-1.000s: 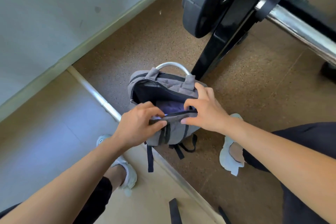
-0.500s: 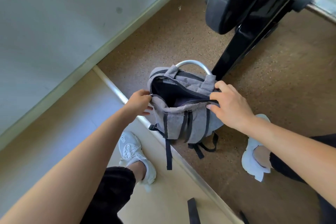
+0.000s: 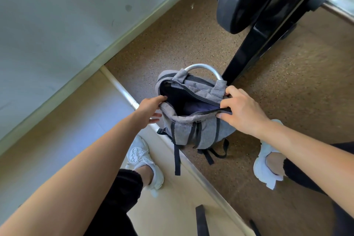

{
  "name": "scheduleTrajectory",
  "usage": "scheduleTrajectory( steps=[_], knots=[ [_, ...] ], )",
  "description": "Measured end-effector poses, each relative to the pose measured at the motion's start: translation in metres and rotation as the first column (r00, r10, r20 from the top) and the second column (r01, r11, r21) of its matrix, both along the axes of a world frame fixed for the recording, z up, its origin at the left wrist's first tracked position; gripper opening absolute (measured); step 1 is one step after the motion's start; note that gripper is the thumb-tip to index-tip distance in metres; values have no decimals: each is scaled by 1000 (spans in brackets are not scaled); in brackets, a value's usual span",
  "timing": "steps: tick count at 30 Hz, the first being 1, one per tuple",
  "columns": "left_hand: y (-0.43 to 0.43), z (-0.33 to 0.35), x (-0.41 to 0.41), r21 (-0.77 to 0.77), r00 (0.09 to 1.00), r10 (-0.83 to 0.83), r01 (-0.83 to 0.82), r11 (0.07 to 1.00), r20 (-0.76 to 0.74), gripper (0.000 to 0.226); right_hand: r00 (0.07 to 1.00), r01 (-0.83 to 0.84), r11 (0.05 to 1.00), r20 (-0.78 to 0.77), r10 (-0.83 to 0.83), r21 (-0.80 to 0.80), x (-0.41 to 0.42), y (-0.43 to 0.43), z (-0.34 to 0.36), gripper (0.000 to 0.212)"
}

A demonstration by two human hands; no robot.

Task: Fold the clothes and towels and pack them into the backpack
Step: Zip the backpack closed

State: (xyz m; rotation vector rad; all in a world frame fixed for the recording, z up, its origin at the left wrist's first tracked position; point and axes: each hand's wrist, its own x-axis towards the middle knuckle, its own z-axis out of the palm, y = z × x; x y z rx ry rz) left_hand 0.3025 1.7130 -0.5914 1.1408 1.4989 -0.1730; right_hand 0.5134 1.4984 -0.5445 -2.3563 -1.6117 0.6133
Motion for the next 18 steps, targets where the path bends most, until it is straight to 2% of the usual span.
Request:
scheduleTrajectory(
  steps=[3, 7, 9, 12, 15, 18],
  knots=[
    [0, -1, 3, 91, 999, -53, 54, 994, -6, 12, 1000, 3, 1000, 12, -3, 2, 0, -1, 1, 21],
    [10, -1, -4, 287, 966, -208, 246, 926, -156, 24, 998, 36, 999, 55, -36, 9, 0, -2, 0, 21],
    [14, 3, -10, 318, 943, -253, 313, 895, -216, 39, 997, 51, 999, 59, -52, 17, 1, -1, -1, 22],
    [17, 11, -20, 300, 924, -340, 380, 875, -177, 49, 996, 67, 998, 49, -68, 20, 1, 0, 0, 22],
    [21, 19, -29, 286, 863, -501, 498, 819, -69, 37, 996, 66, 998, 56, -67, 18, 1, 0, 0, 23],
    [26, 21, -36, 315, 836, -543, 538, 782, -79, 32, 996, 72, 997, 57, -74, 29, 1, 0, 0, 23]
  ],
)
